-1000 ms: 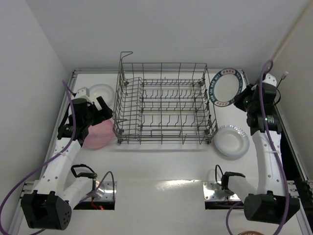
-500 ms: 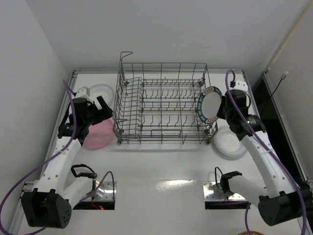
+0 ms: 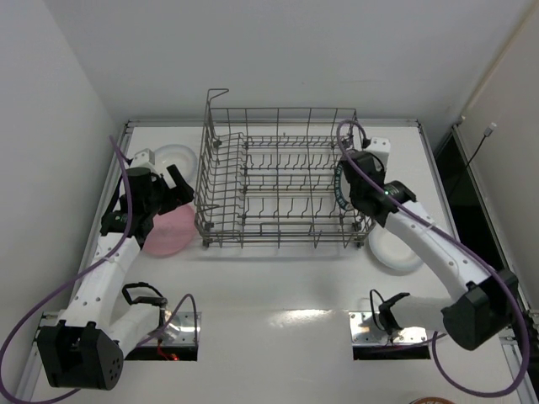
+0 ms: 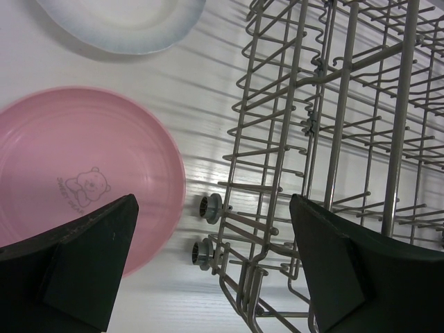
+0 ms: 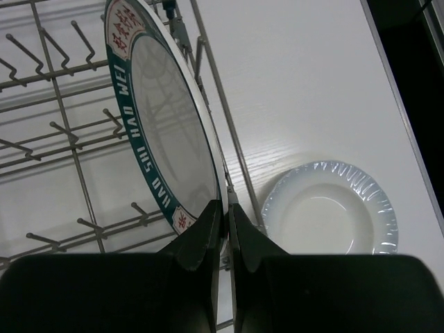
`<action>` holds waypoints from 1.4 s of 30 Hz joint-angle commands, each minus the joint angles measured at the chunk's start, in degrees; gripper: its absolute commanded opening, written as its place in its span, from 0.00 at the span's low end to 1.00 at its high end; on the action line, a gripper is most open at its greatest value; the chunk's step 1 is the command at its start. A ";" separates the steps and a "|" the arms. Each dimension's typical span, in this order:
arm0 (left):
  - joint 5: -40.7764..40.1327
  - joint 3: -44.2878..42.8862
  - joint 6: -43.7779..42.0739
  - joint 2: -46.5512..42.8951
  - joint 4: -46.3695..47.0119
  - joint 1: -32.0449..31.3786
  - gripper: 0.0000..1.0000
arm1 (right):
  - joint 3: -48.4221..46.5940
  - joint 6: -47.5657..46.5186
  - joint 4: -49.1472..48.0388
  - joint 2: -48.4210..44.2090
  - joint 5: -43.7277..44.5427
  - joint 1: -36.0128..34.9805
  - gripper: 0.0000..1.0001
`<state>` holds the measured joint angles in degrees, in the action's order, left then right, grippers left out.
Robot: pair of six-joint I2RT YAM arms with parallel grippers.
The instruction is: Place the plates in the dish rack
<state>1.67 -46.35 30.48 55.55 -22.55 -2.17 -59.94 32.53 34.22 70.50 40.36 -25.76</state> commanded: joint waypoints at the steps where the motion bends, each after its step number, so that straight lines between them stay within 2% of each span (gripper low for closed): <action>1: 2.46 -1.55 -0.33 0.35 0.57 -0.55 0.89 | -2.98 2.27 2.95 3.67 6.92 -3.24 0.00; 8: 2.46 -1.55 -0.33 0.35 0.57 -0.55 0.89 | -7.20 9.46 8.40 8.68 12.55 -8.69 0.00; 10: 2.46 -1.55 -0.33 0.35 0.57 -0.55 0.89 | -7.81 10.88 8.94 9.39 12.55 -9.92 0.03; 12: 2.46 -1.55 -0.33 0.35 0.57 -0.55 0.89 | -7.82 11.59 9.73 9.92 12.55 -10.62 0.10; 18: 2.46 -1.55 -0.33 0.35 0.57 -0.55 0.89 | -10.18 11.59 12.00 9.31 13.08 -10.63 0.57; 23: 2.46 -1.55 -0.33 0.35 0.57 -0.55 0.89 | -14.06 12.99 17.54 4.31 15.98 -10.63 0.69; 26: 2.46 -1.55 -0.33 0.35 0.57 -0.55 0.89 | -11.09 12.99 16.51 -4.38 13.69 -8.62 0.72; 29: 2.98 -1.55 -0.33 0.35 0.57 -0.55 0.89 | -6.35 13.87 14.92 -14.29 10.19 -4.14 0.77; 31: 2.99 -1.55 -0.33 0.35 0.57 -0.55 0.89 | -3.44 13.18 13.61 -18.19 7.82 0.50 0.88; 33: 2.99 -1.55 -0.33 -0.17 0.57 -0.55 0.89 | 0.25 13.17 13.07 -20.13 5.28 4.21 0.96; 34: 3.51 -1.55 -0.33 -0.18 0.57 -0.55 0.89 | 1.66 12.12 13.59 -20.14 1.78 8.49 1.00; 35: 3.51 -1.55 -0.33 -0.18 0.57 -0.55 0.89 | 2.19 12.11 13.60 -20.14 1.74 11.05 1.00; 36: 3.51 -1.55 -0.33 -0.18 0.57 -0.55 0.89 | 2.20 10.29 12.12 -19.62 -3.48 13.95 1.00; 38: 3.51 -1.55 -0.33 -0.18 0.57 -0.55 0.89 | 3.51 8.17 9.92 -17.69 -10.18 24.14 1.00; 39: 3.51 -1.55 -0.33 -0.18 0.57 -0.55 0.89 | 3.52 6.94 7.90 -16.72 -17.78 27.83 1.00; 40: 3.51 -1.55 -0.33 -0.70 0.57 -0.55 0.89 | 4.21 6.93 6.93 -14.62 -21.77 35.09 1.00; 41: 3.51 -1.55 -0.33 -0.71 0.57 -0.55 0.89 | 5.09 6.41 6.22 -13.38 -29.30 38.47 1.00; 42: 3.51 -1.55 -0.33 -0.71 0.57 -0.55 0.89 | 6.40 6.40 5.60 -12.15 -32.24 41.29 1.00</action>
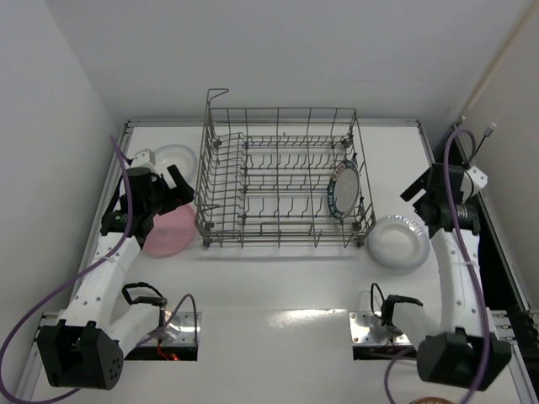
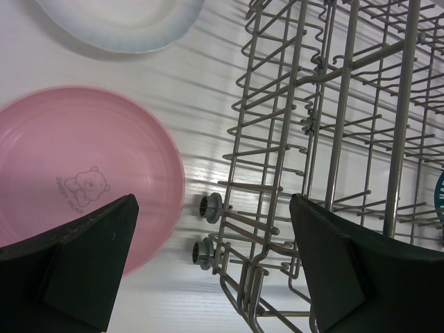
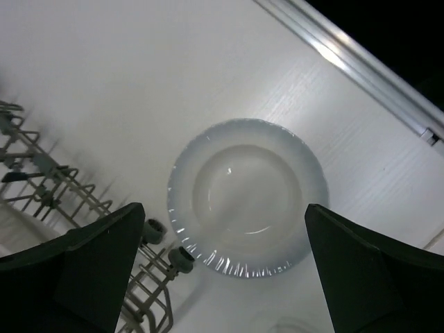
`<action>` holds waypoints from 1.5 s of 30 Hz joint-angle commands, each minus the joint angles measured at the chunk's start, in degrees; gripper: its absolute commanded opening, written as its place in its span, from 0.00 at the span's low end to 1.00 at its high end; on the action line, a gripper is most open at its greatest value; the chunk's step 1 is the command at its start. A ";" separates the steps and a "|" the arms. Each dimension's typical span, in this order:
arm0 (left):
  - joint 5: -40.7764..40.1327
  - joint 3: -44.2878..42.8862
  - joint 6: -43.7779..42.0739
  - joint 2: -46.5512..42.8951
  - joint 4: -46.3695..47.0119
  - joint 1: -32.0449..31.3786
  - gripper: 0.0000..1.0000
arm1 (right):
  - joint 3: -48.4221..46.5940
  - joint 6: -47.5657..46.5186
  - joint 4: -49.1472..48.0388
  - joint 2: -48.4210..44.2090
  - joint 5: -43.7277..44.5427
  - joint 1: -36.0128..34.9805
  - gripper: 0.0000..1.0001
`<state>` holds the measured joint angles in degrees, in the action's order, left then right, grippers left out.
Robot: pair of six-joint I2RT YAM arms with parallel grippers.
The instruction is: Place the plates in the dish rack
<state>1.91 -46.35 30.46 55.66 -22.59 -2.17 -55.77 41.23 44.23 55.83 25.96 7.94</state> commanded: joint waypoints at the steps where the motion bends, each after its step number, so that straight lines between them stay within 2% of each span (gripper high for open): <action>1: 3.27 -1.55 -0.31 -0.81 0.62 -0.55 0.89 | 2.76 -2.30 -5.11 3.83 -19.70 9.53 1.00; 5: 2.75 -1.55 -0.31 -1.34 0.62 -0.55 0.89 | 8.29 -0.55 -5.82 6.66 -24.37 16.29 0.98; 9: 3.44 -1.55 -0.31 -1.34 0.62 -0.55 0.89 | 17.69 0.08 -8.98 2.62 -27.80 20.35 0.96; 18: 3.98 -1.55 -0.31 -0.81 0.62 -0.55 0.89 | 24.30 -1.15 -9.07 5.16 -35.62 26.86 0.94; 25: 3.98 -1.55 -0.31 -0.81 0.62 -0.55 0.89 | 26.76 -1.15 -9.60 8.24 -40.19 28.62 0.94; 31: 3.98 -1.55 -0.31 -0.29 0.62 -0.55 0.89 | 29.74 0.77 -14.95 12.28 -44.32 29.94 0.92; 45: 3.45 -1.55 -0.31 0.24 0.62 -0.55 0.89 | 24.66 0.78 -18.30 22.73 -50.83 30.99 0.90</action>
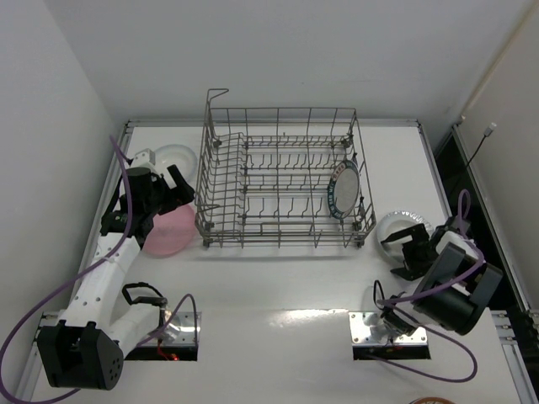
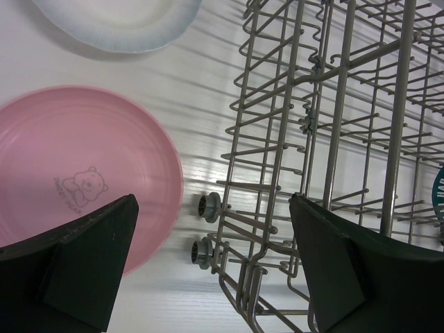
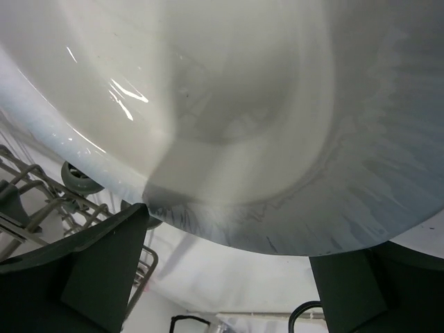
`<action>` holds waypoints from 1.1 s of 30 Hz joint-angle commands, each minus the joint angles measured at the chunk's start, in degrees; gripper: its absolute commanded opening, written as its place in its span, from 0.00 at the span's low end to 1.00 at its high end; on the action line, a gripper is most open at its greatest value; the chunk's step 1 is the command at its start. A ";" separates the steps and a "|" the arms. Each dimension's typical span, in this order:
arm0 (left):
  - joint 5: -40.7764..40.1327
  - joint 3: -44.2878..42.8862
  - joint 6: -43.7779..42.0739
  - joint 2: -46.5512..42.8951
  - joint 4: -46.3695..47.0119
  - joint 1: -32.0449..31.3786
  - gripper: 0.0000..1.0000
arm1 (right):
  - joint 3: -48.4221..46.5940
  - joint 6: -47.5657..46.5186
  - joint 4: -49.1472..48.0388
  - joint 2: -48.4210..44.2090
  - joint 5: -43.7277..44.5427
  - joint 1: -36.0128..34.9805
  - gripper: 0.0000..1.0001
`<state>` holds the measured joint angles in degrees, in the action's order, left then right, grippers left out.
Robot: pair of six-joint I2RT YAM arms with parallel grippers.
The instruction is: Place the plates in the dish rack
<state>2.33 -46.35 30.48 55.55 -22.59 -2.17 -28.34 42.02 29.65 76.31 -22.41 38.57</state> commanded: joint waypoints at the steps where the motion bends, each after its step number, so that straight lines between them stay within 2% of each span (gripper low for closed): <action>1: 3.03 -1.55 -0.33 0.35 0.62 -0.55 0.89 | -2.78 -0.01 -3.72 2.26 -3.15 0.37 0.90; 7: 3.03 -1.55 -0.33 0.35 0.62 -0.55 0.89 | -4.80 -0.62 -2.40 1.56 -3.16 0.90 0.90; 14: 3.03 -1.55 -0.33 0.35 0.62 -0.55 0.89 | -2.25 -0.63 0.32 -5.55 4.13 2.56 0.90; 18: 3.03 -1.55 -0.33 0.35 0.62 -0.55 0.89 | -1.72 0.51 0.85 -6.18 6.58 3.79 0.90; 31: 3.56 -1.55 -0.33 -0.18 0.62 -0.55 0.89 | 0.30 3.51 -1.43 -3.37 2.91 6.78 0.90; 33: 3.56 -1.55 -0.33 -0.18 0.62 -0.55 0.89 | -0.23 3.51 -2.57 -0.56 0.11 7.49 0.84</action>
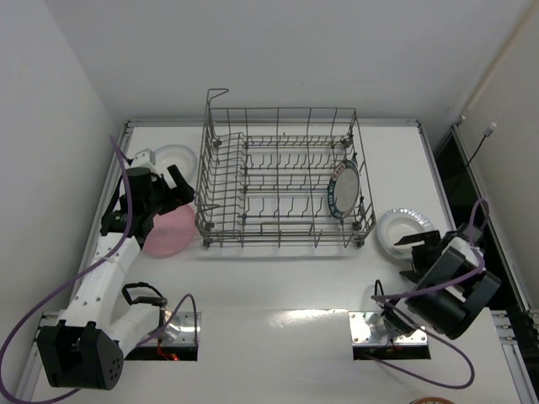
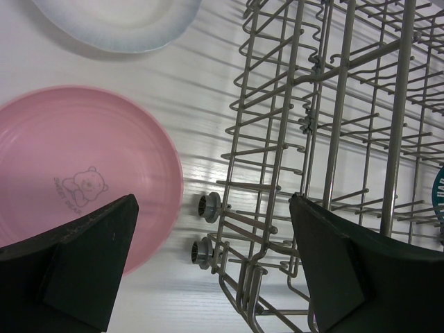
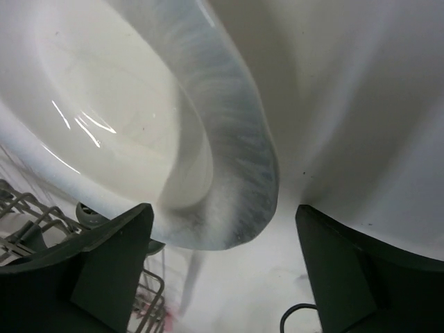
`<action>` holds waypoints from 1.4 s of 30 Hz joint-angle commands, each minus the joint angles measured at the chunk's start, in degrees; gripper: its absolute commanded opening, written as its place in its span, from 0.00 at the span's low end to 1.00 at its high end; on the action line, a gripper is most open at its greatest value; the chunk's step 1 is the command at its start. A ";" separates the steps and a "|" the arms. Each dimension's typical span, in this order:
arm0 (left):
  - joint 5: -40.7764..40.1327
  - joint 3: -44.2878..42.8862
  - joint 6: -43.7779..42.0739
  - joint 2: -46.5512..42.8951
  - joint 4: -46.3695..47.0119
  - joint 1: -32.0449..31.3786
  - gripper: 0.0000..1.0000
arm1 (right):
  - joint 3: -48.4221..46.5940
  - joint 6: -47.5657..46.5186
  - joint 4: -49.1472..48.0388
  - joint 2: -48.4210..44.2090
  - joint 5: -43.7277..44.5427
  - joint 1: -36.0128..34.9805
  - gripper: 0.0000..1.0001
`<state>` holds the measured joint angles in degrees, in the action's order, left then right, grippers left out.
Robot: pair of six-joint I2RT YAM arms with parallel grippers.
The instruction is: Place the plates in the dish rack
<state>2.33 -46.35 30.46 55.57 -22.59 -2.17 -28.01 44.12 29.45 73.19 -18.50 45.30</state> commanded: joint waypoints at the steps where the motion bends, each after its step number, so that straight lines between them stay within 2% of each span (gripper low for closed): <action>1: 3.56 -1.55 -0.31 -0.20 0.62 -0.55 0.89 | -0.55 1.41 -4.21 3.44 -4.87 1.28 0.79; 3: 3.56 -1.55 -0.31 -0.20 0.62 -0.55 0.89 | 0.32 2.63 -6.15 5.56 -7.94 1.28 0.62; 4: 3.56 -1.55 -0.31 -0.20 0.62 -0.55 0.89 | 0.32 3.51 -8.60 5.56 -9.00 1.28 0.46; 6: 3.56 -1.55 -0.31 -0.20 0.62 -0.55 0.89 | 1.90 4.05 -10.63 6.18 -10.41 1.28 0.35; 7: 3.56 -1.55 -0.31 -0.20 0.62 -0.55 0.89 | 1.91 4.74 -11.86 6.18 -10.41 1.28 0.21; 11: 3.56 -1.55 -0.31 -0.20 0.62 -0.55 0.89 | 1.30 4.23 -11.27 6.70 -11.56 1.28 0.00; 13: 3.56 -1.55 -0.31 -0.20 0.62 -0.55 0.89 | 0.50 4.22 -9.68 5.75 -10.86 1.81 0.00; 18: 3.56 -1.55 -0.31 0.33 0.62 -0.55 0.89 | -3.27 4.22 -5.12 -3.74 -6.73 2.34 0.00; 27: 2.95 -1.55 -0.31 0.85 0.62 -0.55 0.89 | -5.21 4.22 -5.10 -7.62 -7.07 0.76 0.00; 35: 2.42 -1.03 -0.31 0.85 0.62 -0.55 0.89 | -12.42 3.69 -0.89 -12.18 -4.27 -0.48 0.00; 38: 4.18 -1.03 -0.31 2.08 1.23 -0.55 0.89 | -12.95 6.94 -2.21 -16.66 -3.73 -1.00 0.00; 42: 4.70 -1.03 -0.31 2.08 1.23 -0.55 0.89 | -16.10 8.53 -2.91 -17.90 -2.69 -1.53 0.00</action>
<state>2.48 -46.35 30.28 57.60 -22.65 -2.17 -39.31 49.82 30.65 56.95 -20.38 44.25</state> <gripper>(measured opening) 0.893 0.108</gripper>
